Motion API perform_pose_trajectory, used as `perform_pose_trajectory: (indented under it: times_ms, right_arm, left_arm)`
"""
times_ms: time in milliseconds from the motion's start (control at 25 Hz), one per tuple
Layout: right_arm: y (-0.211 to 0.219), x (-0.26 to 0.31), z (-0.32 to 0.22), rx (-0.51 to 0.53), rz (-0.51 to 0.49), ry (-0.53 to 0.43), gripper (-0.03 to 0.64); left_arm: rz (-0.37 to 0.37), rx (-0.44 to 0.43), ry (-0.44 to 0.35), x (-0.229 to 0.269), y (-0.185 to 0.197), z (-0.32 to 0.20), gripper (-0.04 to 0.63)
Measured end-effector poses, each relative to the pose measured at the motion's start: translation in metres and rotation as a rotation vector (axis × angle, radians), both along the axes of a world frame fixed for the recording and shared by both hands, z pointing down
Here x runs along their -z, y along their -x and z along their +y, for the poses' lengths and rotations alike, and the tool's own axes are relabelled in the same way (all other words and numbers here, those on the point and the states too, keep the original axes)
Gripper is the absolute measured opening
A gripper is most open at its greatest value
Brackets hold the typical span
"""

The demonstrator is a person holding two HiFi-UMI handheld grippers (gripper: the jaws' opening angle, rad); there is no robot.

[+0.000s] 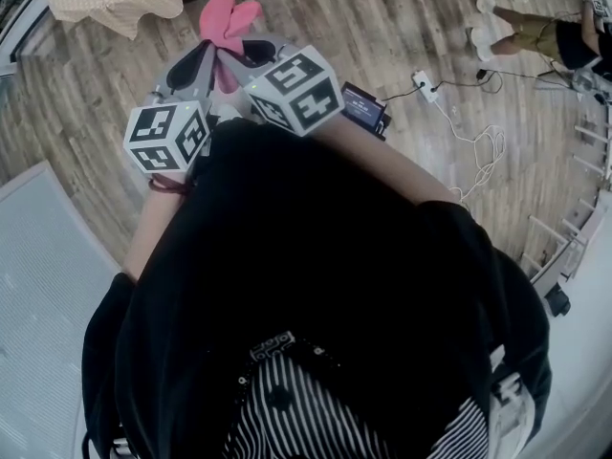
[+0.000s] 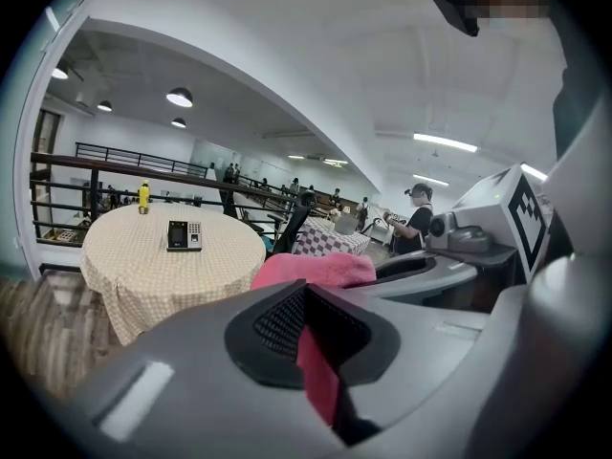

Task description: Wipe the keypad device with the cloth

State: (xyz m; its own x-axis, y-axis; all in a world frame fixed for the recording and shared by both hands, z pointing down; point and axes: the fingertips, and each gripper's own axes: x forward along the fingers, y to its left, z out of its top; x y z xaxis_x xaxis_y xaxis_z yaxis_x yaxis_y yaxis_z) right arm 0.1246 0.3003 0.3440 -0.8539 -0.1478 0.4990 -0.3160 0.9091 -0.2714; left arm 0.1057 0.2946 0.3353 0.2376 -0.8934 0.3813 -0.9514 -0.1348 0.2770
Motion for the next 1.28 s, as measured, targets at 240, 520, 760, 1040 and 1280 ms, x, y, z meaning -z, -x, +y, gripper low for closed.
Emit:
perform_pose_trajectory:
  times_ms: [240, 520, 760, 1040, 1280]
  right_arm:
    - [0.048, -0.006, -0.013, -0.013, 0.022, 0.018, 0.031]
    - [0.102, -0.019, 0.001, 0.035, 0.056, 0.022, 0.031]
    - [0.133, -0.030, 0.018, 0.087, 0.065, 0.027, 0.031]
    - [0.153, -0.041, 0.014, 0.132, 0.071, 0.064, 0.031]
    - [0.174, -0.042, -0.015, 0.205, 0.060, 0.077, 0.031]
  left_arm:
    - [0.014, -0.021, 0.012, -0.007, 0.047, -0.011, -0.002]
    - [0.050, 0.012, 0.016, -0.022, 0.103, -0.003, -0.002]
    - [0.066, 0.057, 0.012, -0.034, 0.134, 0.015, -0.002]
    - [0.064, 0.094, 0.037, -0.043, 0.155, 0.012, -0.002]
    - [0.046, 0.158, 0.049, -0.044, 0.176, -0.016, -0.002]
